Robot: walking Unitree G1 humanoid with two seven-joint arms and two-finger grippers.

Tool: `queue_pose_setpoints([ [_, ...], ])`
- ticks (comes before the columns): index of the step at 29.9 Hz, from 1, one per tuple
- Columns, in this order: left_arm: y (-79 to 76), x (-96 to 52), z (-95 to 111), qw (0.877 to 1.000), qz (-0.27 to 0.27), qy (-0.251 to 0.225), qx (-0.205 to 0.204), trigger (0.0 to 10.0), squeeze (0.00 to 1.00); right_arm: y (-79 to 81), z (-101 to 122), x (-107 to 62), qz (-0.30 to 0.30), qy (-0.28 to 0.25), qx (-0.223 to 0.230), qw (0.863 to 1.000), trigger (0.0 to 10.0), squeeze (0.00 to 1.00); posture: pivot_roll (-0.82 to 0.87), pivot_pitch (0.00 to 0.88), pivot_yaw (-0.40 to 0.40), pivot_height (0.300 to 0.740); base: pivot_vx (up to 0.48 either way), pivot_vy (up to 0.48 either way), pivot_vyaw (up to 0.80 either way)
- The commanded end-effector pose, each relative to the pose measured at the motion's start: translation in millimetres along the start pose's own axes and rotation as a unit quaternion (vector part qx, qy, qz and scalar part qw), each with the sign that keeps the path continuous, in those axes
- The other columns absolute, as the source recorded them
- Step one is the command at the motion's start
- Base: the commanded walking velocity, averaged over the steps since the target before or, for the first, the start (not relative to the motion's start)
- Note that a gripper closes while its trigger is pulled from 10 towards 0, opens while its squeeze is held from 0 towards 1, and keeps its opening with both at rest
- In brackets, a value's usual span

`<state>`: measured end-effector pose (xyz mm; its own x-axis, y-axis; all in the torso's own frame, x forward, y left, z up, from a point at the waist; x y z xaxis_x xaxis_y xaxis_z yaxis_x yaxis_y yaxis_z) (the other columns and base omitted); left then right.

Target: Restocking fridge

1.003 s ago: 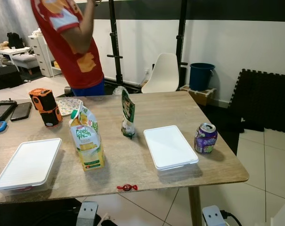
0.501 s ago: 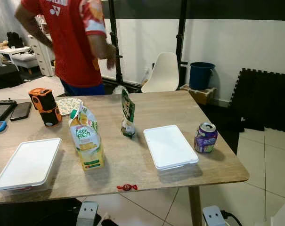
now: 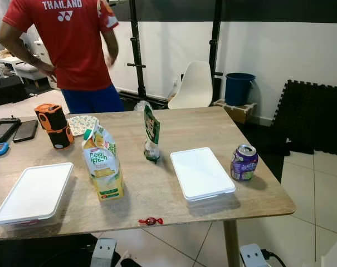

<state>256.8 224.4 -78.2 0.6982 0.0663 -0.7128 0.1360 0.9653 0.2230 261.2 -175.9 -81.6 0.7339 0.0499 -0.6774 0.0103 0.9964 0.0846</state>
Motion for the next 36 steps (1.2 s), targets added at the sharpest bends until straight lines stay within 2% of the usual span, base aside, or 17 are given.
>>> queue_pose_setpoints([
  [1,-5.7,0.2,-2.0,1.000,-0.008,0.006,0.004,10.0,0.00,-1.6,-4.5,-0.9,-0.005,0.007,0.010,1.000,10.0,0.00,0.03,0.046,0.021,0.740,0.000,0.000,0.00],
  [36,-7.2,-0.5,-5.3,1.000,-0.011,0.008,0.005,10.0,0.00,0.8,-6.3,-0.9,-0.001,0.010,0.009,1.000,10.0,0.00,0.03,0.052,0.021,0.740,0.000,0.000,0.00],
])
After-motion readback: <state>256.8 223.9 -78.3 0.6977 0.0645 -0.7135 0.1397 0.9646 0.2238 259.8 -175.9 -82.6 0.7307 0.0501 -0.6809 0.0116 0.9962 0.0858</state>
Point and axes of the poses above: a point about 5 cm out from each wrist's last joint towards the gripper, its own x axis pointing out of the wrist towards the gripper, its own z axis along the axis of the wrist's last joint, y = z × x, the point moved 4 cm from there along x, pointing out of the wrist towards the gripper, and after that the axes turned 13 degrees about x, right-handed, at the moved point
